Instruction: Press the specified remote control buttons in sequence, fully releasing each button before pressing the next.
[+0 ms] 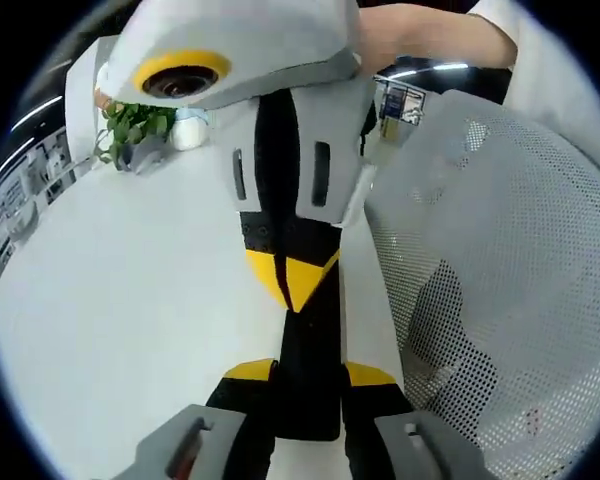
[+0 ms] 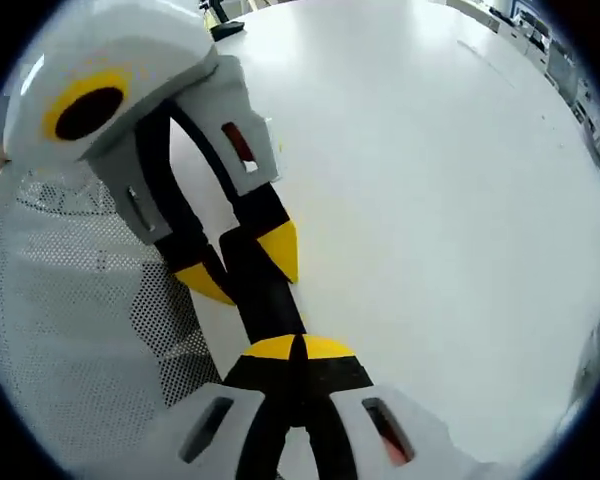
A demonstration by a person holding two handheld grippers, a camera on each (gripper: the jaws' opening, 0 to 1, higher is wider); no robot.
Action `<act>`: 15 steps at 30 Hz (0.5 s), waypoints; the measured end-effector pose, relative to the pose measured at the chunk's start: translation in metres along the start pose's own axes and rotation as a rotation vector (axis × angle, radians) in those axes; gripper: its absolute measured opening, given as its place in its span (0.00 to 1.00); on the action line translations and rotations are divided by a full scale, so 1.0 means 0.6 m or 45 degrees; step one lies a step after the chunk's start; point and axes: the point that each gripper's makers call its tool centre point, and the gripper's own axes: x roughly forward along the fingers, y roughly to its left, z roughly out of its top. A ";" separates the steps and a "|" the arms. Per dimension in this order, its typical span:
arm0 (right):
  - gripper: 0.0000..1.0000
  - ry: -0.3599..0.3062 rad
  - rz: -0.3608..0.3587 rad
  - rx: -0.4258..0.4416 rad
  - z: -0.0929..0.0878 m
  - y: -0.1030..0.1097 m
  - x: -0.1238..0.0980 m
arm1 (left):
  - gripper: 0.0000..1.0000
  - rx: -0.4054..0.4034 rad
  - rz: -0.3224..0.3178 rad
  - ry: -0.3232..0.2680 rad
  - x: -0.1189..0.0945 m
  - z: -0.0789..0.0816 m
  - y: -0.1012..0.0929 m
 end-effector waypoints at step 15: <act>0.00 -0.302 -0.251 -0.252 0.010 0.009 -0.005 | 0.25 -0.018 -0.005 -0.043 0.001 0.001 -0.001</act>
